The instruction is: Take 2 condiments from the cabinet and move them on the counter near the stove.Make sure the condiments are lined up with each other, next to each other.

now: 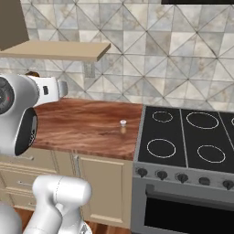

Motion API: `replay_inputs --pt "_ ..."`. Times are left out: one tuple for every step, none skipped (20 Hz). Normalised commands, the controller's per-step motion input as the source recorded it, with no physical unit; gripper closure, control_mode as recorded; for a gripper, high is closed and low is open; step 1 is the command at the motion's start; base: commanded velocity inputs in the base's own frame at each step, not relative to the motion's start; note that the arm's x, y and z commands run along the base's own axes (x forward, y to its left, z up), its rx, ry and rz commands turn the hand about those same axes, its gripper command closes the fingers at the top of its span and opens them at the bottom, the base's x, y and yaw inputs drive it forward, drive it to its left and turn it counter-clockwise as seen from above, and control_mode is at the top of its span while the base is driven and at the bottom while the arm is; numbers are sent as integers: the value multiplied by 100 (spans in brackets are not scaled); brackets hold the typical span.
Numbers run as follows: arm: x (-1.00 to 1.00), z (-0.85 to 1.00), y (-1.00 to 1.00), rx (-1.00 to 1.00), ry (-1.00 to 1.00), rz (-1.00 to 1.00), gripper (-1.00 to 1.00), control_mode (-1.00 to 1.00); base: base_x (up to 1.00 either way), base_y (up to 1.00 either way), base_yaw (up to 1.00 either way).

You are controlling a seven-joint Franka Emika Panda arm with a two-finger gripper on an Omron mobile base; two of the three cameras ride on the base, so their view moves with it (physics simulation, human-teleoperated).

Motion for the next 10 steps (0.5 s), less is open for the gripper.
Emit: replay_inputs --pt "0 0 0 0 0 0 100 100 64 -7 0" --pt "0 0 0 0 0 0 100 100 64 -3 0" --pt "0 0 0 0 0 0 100 100 64 -3 0" --pt "0 0 0 0 0 0 100 100 59 -4 0" --pt "0 0 0 0 0 0 100 100 56 -9 0" --pt "0 0 0 0 0 0 100 100 51 -11 -1" --pt "0 0 0 0 0 0 100 100 47 -15 -1" --pt "0 0 0 0 0 0 100 100 45 -14 -2" --pt "0 0 0 0 0 0 100 100 44 -14 -2" --pt "0 0 0 0 0 0 100 100 35 -14 -2"
